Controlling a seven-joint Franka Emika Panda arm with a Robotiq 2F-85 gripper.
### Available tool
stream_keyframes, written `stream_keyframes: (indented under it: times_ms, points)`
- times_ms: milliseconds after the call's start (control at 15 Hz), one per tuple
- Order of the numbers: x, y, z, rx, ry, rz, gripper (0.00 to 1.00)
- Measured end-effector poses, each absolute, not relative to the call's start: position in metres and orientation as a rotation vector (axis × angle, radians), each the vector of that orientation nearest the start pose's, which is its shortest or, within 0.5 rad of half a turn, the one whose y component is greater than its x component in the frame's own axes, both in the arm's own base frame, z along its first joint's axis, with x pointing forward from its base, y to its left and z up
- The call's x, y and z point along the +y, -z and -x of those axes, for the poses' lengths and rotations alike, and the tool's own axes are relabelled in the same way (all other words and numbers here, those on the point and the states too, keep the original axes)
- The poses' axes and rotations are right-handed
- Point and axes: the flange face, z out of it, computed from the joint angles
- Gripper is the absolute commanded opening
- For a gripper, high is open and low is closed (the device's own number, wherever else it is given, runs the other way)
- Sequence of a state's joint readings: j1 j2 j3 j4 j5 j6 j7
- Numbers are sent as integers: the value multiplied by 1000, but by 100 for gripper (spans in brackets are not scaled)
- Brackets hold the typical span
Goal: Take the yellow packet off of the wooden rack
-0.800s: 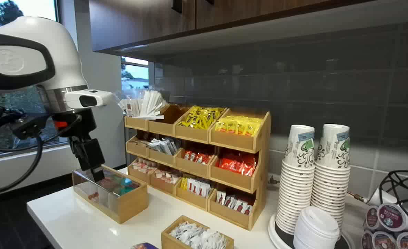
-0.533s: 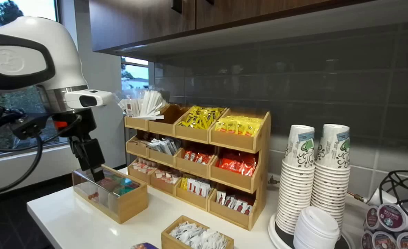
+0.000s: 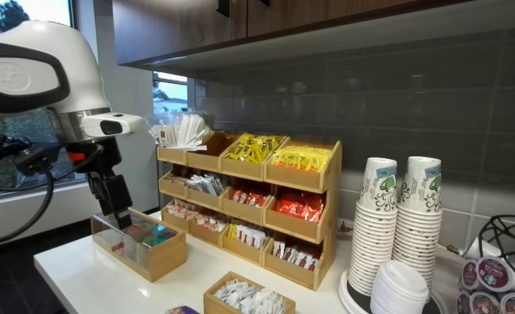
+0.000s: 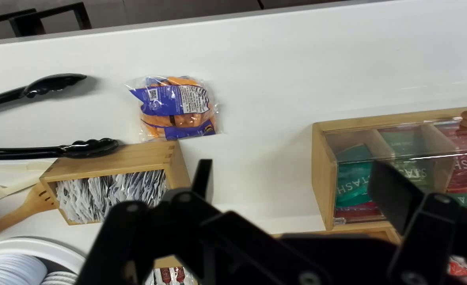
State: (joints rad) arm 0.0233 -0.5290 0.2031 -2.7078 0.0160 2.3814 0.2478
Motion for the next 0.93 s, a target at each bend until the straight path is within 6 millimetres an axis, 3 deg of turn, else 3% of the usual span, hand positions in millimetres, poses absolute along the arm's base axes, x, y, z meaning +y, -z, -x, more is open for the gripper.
stream_keyframes:
  times_ms: [200,533,933]
  points:
    - [78,-414,-383,129,443,3138,100]
    - [60,-443,-425,248,790,2998,100]
    - [52,-473,-467,295,999,2886,100]
